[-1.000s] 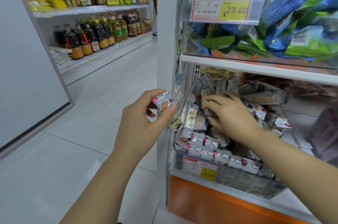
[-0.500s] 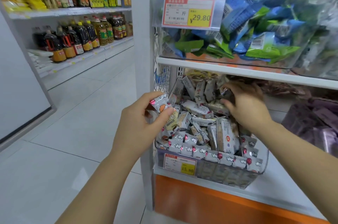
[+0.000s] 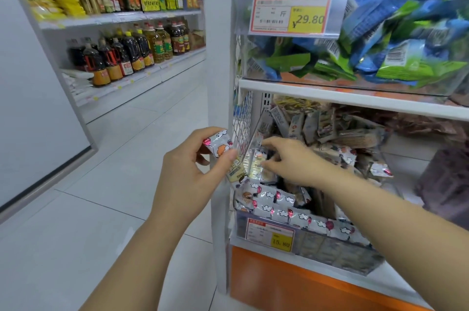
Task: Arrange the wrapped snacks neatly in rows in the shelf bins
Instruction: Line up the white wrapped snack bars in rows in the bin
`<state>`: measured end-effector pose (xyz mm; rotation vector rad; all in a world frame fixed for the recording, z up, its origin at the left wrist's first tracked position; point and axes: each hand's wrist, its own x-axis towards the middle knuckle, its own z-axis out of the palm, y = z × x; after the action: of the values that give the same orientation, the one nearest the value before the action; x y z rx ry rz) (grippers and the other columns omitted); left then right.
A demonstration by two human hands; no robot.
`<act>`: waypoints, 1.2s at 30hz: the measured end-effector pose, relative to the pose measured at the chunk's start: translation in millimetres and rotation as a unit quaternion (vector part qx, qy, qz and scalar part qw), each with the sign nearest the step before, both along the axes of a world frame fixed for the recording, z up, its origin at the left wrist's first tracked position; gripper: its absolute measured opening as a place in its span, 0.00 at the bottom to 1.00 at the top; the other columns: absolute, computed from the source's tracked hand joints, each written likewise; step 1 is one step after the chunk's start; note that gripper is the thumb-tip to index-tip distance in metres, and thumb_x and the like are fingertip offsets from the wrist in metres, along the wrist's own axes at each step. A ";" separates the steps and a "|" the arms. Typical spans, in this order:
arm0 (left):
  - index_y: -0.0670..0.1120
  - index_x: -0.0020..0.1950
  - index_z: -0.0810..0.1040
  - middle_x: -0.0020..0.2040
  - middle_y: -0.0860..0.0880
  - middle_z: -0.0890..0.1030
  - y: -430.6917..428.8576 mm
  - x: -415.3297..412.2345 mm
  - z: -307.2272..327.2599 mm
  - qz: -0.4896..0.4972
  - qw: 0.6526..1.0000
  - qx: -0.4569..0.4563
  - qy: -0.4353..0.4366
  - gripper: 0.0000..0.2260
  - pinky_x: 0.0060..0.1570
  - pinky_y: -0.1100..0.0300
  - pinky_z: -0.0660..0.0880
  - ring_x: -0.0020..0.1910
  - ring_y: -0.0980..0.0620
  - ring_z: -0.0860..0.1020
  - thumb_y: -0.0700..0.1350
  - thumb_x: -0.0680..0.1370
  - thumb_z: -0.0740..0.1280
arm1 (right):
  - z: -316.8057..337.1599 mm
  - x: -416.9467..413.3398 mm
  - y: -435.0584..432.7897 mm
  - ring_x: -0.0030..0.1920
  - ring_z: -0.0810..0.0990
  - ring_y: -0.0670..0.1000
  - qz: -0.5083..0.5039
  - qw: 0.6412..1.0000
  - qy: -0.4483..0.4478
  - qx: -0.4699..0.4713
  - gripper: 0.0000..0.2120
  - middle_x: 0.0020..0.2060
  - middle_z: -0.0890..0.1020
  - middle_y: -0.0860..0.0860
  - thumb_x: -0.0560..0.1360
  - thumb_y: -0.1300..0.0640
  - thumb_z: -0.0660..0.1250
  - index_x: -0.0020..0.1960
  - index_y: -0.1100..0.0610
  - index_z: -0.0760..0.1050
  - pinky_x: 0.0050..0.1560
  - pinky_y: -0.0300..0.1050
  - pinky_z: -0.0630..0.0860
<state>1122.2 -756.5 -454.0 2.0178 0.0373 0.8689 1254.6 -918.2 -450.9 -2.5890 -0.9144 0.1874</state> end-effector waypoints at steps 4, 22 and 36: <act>0.67 0.49 0.74 0.44 0.64 0.79 2.0 1.7 -1.0 -0.012 1.000 0.008 -0.001 0.10 0.39 0.70 0.72 0.38 0.58 0.75 0.55 0.71 0.68 | -12.0 11.6 20.3 0.51 0.76 0.53 -0.050 0.998 0.025 -0.031 0.26 0.61 0.75 0.58 0.77 0.54 0.64 0.72 0.59 0.60 0.49 0.44 0.72; 0.67 0.50 0.73 0.44 0.65 0.78 1.8 3.2 -3.6 -0.011 1.000 0.021 0.003 0.09 0.39 0.73 0.70 0.40 0.58 0.75 0.59 0.72 0.68 | 10.7 -8.1 -11.5 0.44 0.79 0.50 -0.053 0.992 -0.084 0.078 0.13 0.48 0.80 0.48 0.73 0.53 0.69 0.56 0.52 0.74 0.46 0.45 0.76; 0.66 0.50 0.74 0.43 0.59 0.79 -7.7 6.2 -7.8 -0.019 1.000 0.005 0.021 0.11 0.39 0.72 0.71 0.39 0.59 0.75 0.63 0.68 0.66 | -3.4 -30.1 -42.9 0.36 0.78 0.45 -0.147 0.816 0.288 0.480 0.09 0.41 0.82 0.53 0.73 0.65 0.68 0.50 0.54 0.76 0.43 0.38 0.68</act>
<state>1128.4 -764.3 -461.8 2.0401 0.0177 0.8032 1224.5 -961.1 -454.2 -1.5311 -0.2369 0.3002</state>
